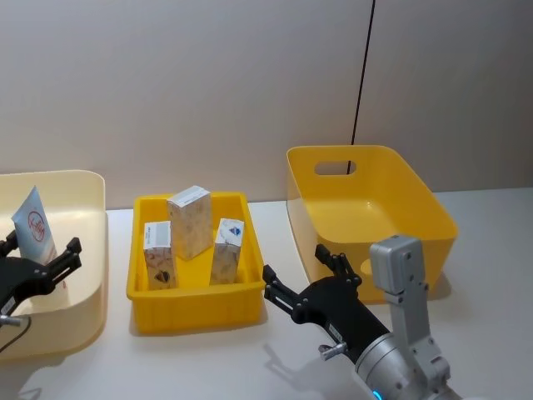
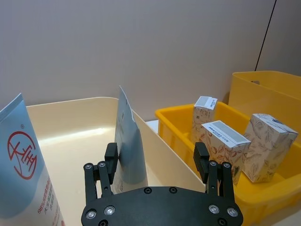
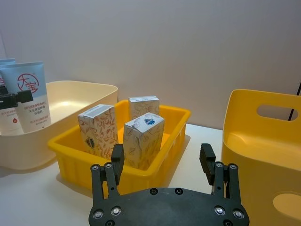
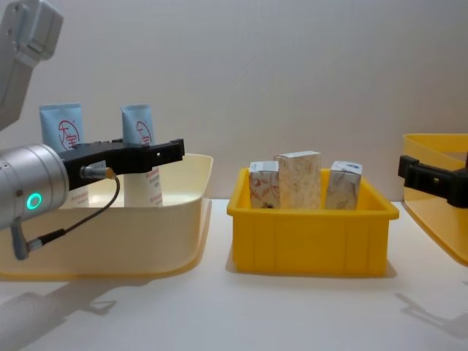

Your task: Bimanual collaborative sorting of washing and personal care products

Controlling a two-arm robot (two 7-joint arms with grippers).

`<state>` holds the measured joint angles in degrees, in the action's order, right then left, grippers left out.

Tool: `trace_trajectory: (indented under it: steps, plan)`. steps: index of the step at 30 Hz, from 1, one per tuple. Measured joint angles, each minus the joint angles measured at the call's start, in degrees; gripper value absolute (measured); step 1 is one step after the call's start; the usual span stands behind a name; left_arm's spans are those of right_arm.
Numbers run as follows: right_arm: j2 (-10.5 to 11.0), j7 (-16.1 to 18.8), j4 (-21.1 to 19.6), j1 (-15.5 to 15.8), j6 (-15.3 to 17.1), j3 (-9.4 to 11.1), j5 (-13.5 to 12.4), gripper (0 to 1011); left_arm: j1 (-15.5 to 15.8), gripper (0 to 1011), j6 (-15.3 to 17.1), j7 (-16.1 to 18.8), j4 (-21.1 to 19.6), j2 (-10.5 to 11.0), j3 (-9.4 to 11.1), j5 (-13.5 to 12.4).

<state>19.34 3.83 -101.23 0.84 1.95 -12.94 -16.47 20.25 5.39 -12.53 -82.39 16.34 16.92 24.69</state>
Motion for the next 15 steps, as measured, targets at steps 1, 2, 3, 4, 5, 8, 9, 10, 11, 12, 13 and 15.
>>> trace_trajectory:
  steps: [1,2,3,4,5,8,9,10,11,12,13,15]
  plan:
    - [0.0,0.0,0.0,0.0,0.0,0.0,0.0,1001,0.25,1002,0.07,0.09,0.34,-0.22,0.06,-0.18]
    - [0.0,0.0,0.0,0.0,0.0,0.0,0.0,1001,0.43,1002,0.12,0.18,0.59,-0.37,0.08,-0.3]
    - [0.0,0.0,0.0,0.0,0.0,0.0,0.0,1001,0.68,1002,0.19,0.45,0.95,-0.61,0.11,-0.57]
    - [0.0,0.0,0.0,0.0,0.0,0.0,0.0,1001,0.86,1002,0.24,0.72,1.15,-0.78,0.12,-0.77]
    - [0.0,0.0,0.0,0.0,0.0,0.0,0.0,1001,0.95,1002,0.28,0.94,1.35,-0.88,0.13,-0.93]
    - [0.0,0.0,0.0,0.0,0.0,0.0,0.0,1001,1.54,1002,0.48,2.08,2.28,-1.42,0.15,-1.77]
    - [0.0,0.0,0.0,0.0,0.0,0.0,0.0,1001,1.83,1002,0.62,2.67,2.73,-1.65,0.17,-2.21]
    - [0.0,0.0,0.0,0.0,0.0,0.0,0.0,1001,2.02,1002,0.69,2.97,3.03,-1.78,0.18,-2.44]
    - [0.0,0.0,0.0,0.0,0.0,0.0,0.0,1001,2.16,1002,0.8,3.35,3.25,-1.89,0.2,-2.74]
    - [0.0,0.0,0.0,0.0,0.0,0.0,0.0,1001,2.32,1002,0.88,3.63,3.48,-1.99,0.21,-2.96]
    - [0.0,0.0,0.0,0.0,0.0,0.0,0.0,1001,2.66,1002,1.07,4.17,4.07,-2.21,0.26,-3.41]
    - [0.0,0.0,0.0,0.0,0.0,0.0,0.0,1001,3.08,1002,1.31,4.93,4.81,-2.46,0.29,-4.06]
